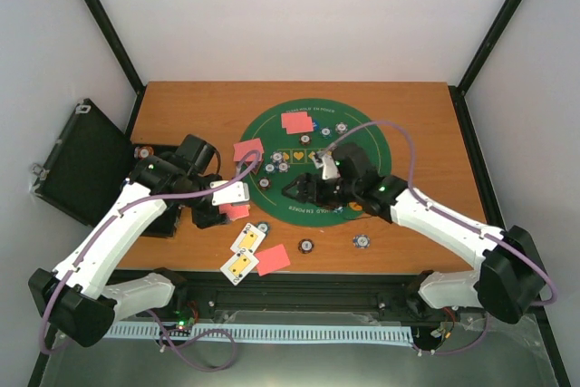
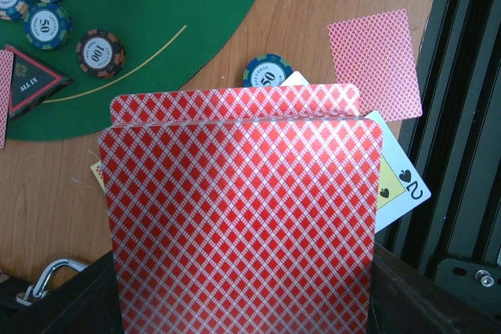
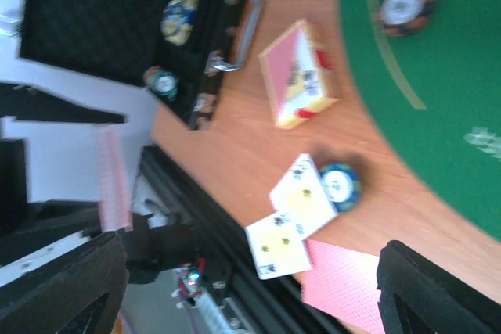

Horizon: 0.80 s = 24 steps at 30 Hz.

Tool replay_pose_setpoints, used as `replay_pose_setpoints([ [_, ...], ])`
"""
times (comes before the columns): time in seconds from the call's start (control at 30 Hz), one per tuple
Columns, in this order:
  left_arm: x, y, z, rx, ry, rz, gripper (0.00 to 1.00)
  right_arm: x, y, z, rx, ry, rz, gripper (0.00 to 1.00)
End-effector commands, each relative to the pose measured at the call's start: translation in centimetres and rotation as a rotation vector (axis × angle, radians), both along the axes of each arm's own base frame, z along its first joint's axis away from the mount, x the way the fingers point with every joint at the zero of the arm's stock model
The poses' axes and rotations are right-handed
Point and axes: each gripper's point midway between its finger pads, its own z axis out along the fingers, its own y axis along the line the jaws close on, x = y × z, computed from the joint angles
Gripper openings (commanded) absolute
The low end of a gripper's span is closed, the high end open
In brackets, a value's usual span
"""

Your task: Distribute texas hold em gaming equipment

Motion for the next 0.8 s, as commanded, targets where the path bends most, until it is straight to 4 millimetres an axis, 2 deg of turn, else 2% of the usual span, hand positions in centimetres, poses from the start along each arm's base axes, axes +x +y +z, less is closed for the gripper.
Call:
replay_pose_setpoints([
  [0.0,0.3,-0.4,1.4,-0.022,-0.029,-0.023,0.18,-1.6,4.7,3.4,0.185,-0.015,0.081,0.87],
  [0.13,0.2,-0.5,1.6,-0.029,-0.025,-0.022,0.18,-3.1,7.2,4.1,0.251,-0.001,0.141,0.87],
  [0.33,0.3,-0.9,2.0,-0.049,-0.018,-0.018,0.18,-4.0,9.8,3.9,0.271,0.013,0.195,0.87],
  [0.77,0.2,-1.2,1.3,-0.042,-0.005,-0.026,0.18,-5.3,13.2,3.1,0.323,0.052,0.268,0.85],
])
